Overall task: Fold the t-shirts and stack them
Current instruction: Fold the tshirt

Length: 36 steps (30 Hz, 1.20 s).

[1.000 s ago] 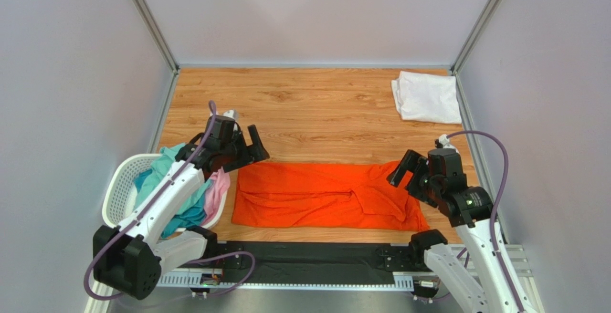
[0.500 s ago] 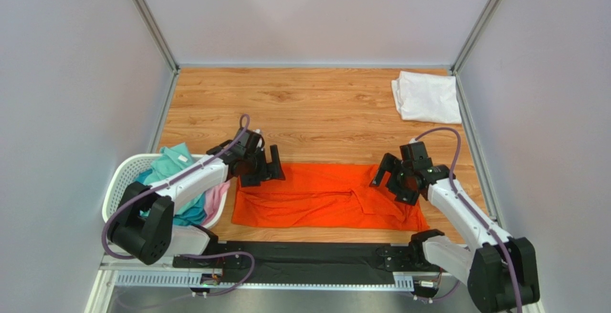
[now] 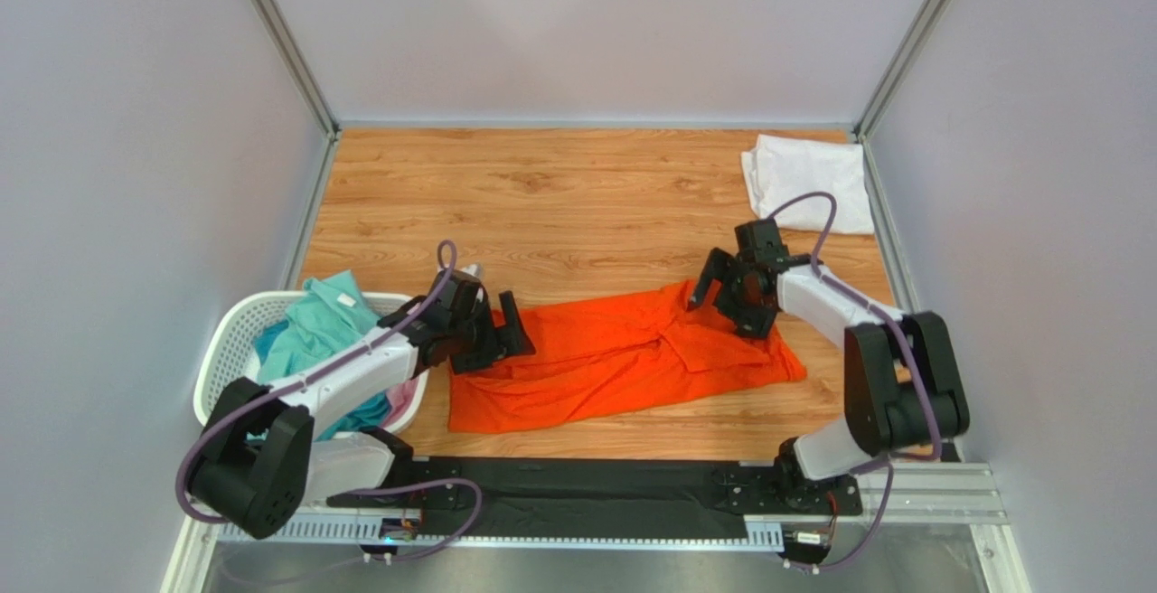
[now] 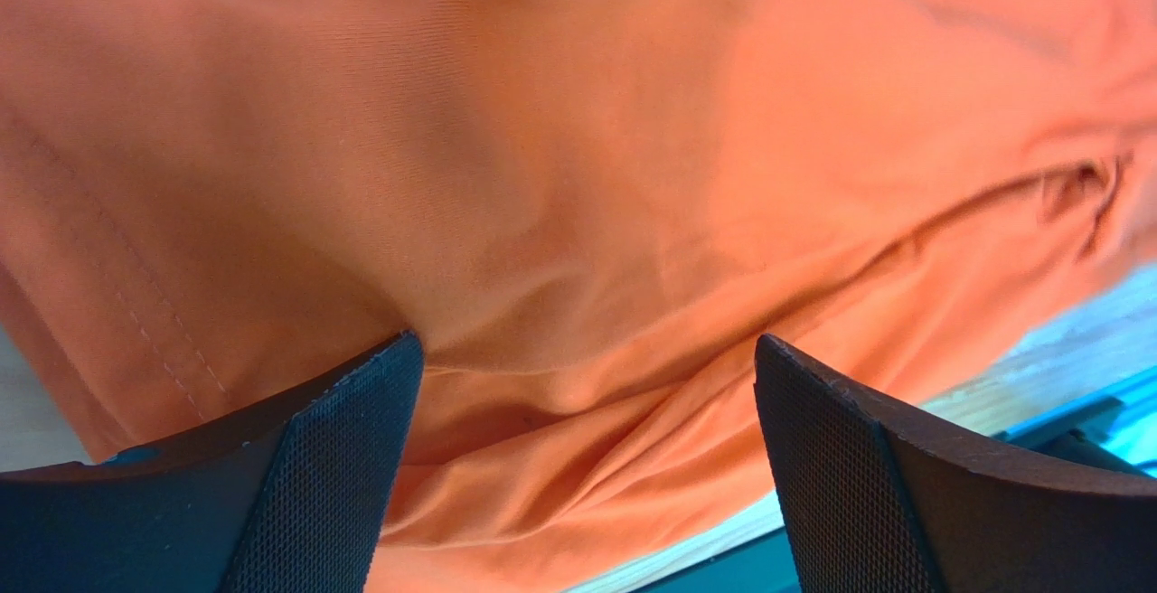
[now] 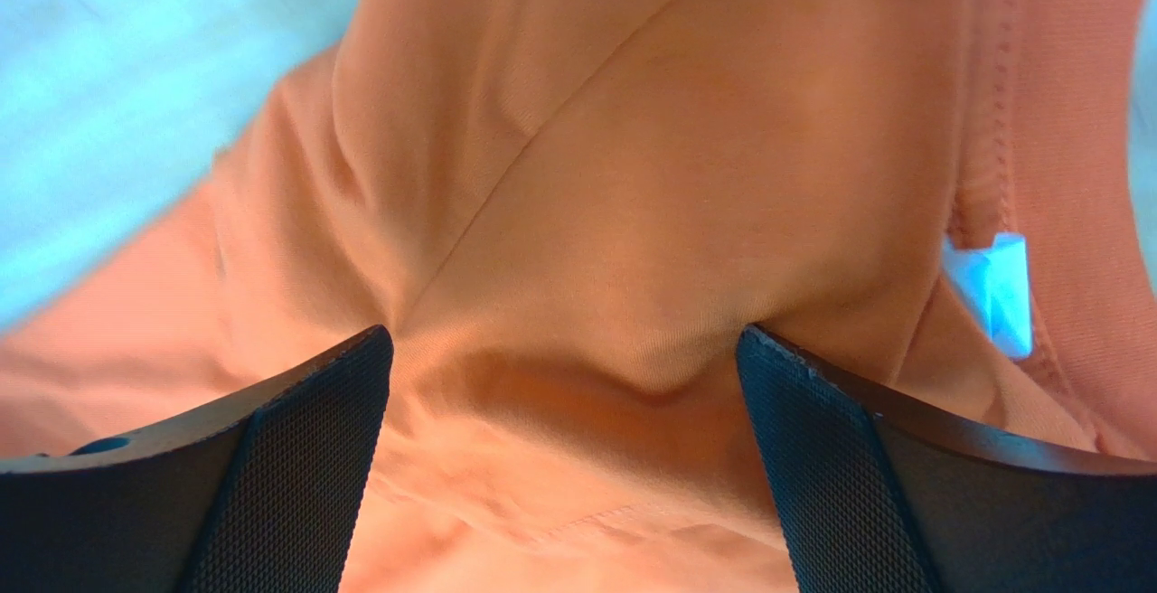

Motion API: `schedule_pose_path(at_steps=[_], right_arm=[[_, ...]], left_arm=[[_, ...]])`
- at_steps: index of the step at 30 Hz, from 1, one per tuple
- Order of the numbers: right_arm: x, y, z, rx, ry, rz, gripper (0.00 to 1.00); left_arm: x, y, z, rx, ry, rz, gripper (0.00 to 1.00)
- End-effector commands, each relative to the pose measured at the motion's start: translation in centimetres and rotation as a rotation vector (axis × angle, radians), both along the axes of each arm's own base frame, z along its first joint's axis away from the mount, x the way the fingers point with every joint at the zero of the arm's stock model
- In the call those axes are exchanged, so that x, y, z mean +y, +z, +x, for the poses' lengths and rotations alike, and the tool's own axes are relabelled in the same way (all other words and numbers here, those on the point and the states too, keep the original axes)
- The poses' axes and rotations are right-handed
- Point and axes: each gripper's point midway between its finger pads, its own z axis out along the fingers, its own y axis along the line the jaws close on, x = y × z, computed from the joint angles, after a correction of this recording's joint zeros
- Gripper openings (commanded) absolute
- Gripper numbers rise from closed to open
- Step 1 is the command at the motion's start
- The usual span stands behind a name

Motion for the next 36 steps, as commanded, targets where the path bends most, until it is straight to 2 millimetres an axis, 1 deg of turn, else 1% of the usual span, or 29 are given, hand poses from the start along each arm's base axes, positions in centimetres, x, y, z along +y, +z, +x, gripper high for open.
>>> schedule_pose_path(at_steps=[1, 2, 3, 5, 6, 7, 8, 9, 10, 11, 12, 13, 14, 15, 16, 17, 18, 20, 22, 23, 24, 25, 26, 28, 29, 31, 33, 34, 36], right_arm=[[1.6, -0.5, 5.1, -0.070, 0.056, 0.038, 1.00], [2.0, -0.4, 6.1, -0.076, 0.060, 0.050, 1.00], [2.6, -0.4, 8.2, -0.081, 0.067, 0.065, 1.00], [4.3, -0.4, 9.9, -0.084, 0.102, 0.114, 1.00], [4.8, -1.5, 10.7, -0.058, 0.111, 0.122, 1.00], [6.0, -0.2, 12.9, -0.099, 0.135, 0.154, 1.00], [7.0, 0.1, 13.9, -0.109, 0.157, 0.162, 1.00], [7.7, -1.8, 14.1, -0.061, 0.170, 0.158, 1.00], [8.7, 0.1, 16.9, -0.120, 0.192, 0.166, 1.00], [9.7, -0.2, 17.5, -0.113, 0.212, 0.166, 1.00], [10.0, -2.6, 17.4, -0.044, 0.212, 0.158, 1.00], [10.8, -2.5, 18.4, -0.043, 0.218, 0.178, 1.00], [12.1, -1.2, 20.4, -0.083, 0.233, 0.197, 1.00], [12.5, -3.1, 20.5, -0.032, 0.234, 0.193, 1.00], [12.9, -3.3, 21.1, -0.037, 0.238, 0.182, 1.00], [14.0, -1.6, 23.1, -0.098, 0.258, 0.178, 1.00], [14.1, -3.4, 23.3, -0.067, 0.258, 0.155, 1.00], [14.8, -3.9, 24.9, -0.063, 0.246, 0.150, 1.00], [15.9, -4.1, 25.5, -0.060, 0.248, 0.202, 1.00], [16.4, -5.2, 25.6, -0.043, 0.245, 0.223, 1.00], [17.1, -4.3, 26.4, -0.069, 0.250, 0.246, 1.00], [17.7, -4.2, 26.4, -0.071, 0.261, 0.267, 1.00], [18.0, -4.4, 26.7, -0.079, 0.263, 0.277, 1.00], [18.7, -3.9, 27.0, -0.099, 0.272, 0.304, 1.00], [19.0, -3.7, 27.4, -0.118, 0.277, 0.313, 1.00], [19.2, -3.1, 28.1, -0.151, 0.278, 0.320, 1.00], [19.2, -3.1, 28.9, -0.177, 0.275, 0.314, 1.00], [19.2, -2.2, 29.7, -0.207, 0.278, 0.322, 1.00], [19.2, -2.5, 30.3, -0.219, 0.277, 0.326, 1.00]], left_arm=[[1.6, -3.0, -5.3, 0.169, 0.031, 0.021, 1.00], [1.5, -2.9, -5.7, 0.172, 0.043, 0.010, 1.00], [1.5, -2.7, -6.1, 0.160, 0.045, -0.004, 1.00], [1.7, -2.8, -7.2, 0.181, 0.060, -0.016, 1.00], [1.5, -2.4, -7.3, 0.168, 0.064, -0.038, 1.00], [1.5, -2.3, -7.6, 0.173, 0.069, -0.047, 1.00], [1.3, -2.3, -8.0, 0.176, 0.066, -0.059, 1.00], [1.1, -2.0, -8.2, 0.169, 0.081, -0.085, 1.00], [0.9, -1.9, -8.4, 0.168, 0.084, -0.096, 1.00], [0.7, -1.9, -8.7, 0.166, 0.077, -0.100, 1.00], [0.5, -1.7, -8.7, 0.155, 0.081, -0.107, 1.00], [0.2, -1.5, -8.6, 0.149, 0.095, -0.124, 1.00], [0.0, -1.6, -8.8, 0.146, 0.090, -0.127, 1.00], [-0.2, -1.7, -8.9, 0.149, 0.094, -0.136, 1.00], [-0.8, -1.5, -8.6, 0.142, 0.105, -0.162, 1.00], [-1.1, -1.7, -9.1, 0.149, 0.096, -0.170, 1.00], [-1.4, -1.9, -9.2, 0.154, 0.095, -0.176, 1.00], [-2.5, -1.8, -9.5, 0.163, 0.094, -0.202, 1.00], [-3.7, -1.5, -10.0, 0.159, 0.078, -0.209, 1.00], [-4.2, -1.3, -10.1, 0.157, 0.070, -0.202, 1.00], [-4.7, -1.2, -10.1, 0.150, 0.066, -0.198, 1.00], [-5.2, -1.2, -10.5, 0.135, 0.048, -0.179, 1.00], [-6.0, -0.5, -10.4, 0.132, 0.053, -0.193, 1.00], [-7.2, -0.6, -11.2, 0.140, 0.022, -0.171, 1.00], [-7.9, 0.0, -10.7, 0.120, 0.033, -0.173, 1.00], [-9.3, -0.2, -10.7, 0.110, 0.018, -0.158, 1.00], [-10.9, 0.1, -10.4, 0.107, 0.009, -0.145, 1.00], [-11.6, 0.2, -10.6, 0.094, -0.006, -0.136, 1.00], [-13.4, 0.5, -10.4, 0.091, -0.019, -0.136, 1.00]])
